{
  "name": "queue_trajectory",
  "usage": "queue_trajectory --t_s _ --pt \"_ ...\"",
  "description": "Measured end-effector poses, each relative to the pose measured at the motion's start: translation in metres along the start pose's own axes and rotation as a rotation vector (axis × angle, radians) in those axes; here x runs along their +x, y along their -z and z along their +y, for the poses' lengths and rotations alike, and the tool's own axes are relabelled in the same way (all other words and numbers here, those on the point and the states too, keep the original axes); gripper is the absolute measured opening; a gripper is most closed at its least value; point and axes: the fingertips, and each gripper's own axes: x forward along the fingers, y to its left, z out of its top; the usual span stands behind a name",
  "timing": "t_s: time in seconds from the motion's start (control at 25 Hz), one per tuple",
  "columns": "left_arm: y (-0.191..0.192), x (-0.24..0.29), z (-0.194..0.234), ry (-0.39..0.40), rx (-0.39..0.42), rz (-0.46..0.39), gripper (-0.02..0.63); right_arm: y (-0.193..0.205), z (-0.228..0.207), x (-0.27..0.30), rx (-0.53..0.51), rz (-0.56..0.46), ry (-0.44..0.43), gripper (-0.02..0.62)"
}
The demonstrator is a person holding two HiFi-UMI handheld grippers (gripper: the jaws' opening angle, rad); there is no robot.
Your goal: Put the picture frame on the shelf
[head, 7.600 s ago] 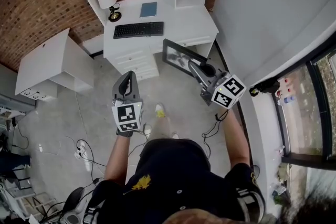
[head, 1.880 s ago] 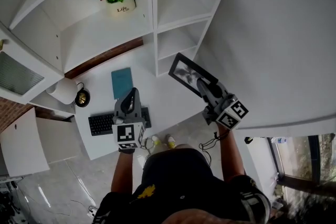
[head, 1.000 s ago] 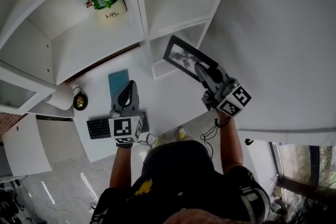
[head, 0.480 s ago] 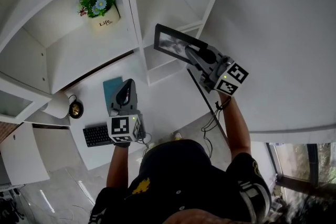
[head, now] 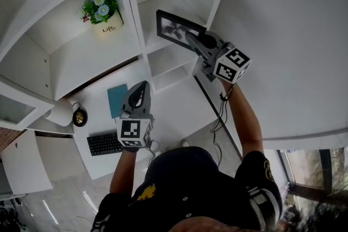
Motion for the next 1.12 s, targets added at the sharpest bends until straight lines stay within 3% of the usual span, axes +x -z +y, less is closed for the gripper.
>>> queue_trajectory --t_s 0.6,0.92,1.12 --pt "0.005 0.001 -0.012 0.025 0.003 0.022 0.017 -0.001 -0.054 0.057 0.02 0.029 0.02 0.015" --pt "0.006 -0.005 -0.004 -0.001 0.007 0.026 0.017 0.0 -0.074 0.074 0.091 -0.011 0.013 0.015" --pt "0.007 -0.009 -0.004 -0.007 0.005 0.03 0.017 0.004 -0.076 0.078 0.076 0.013 0.013 0.015"
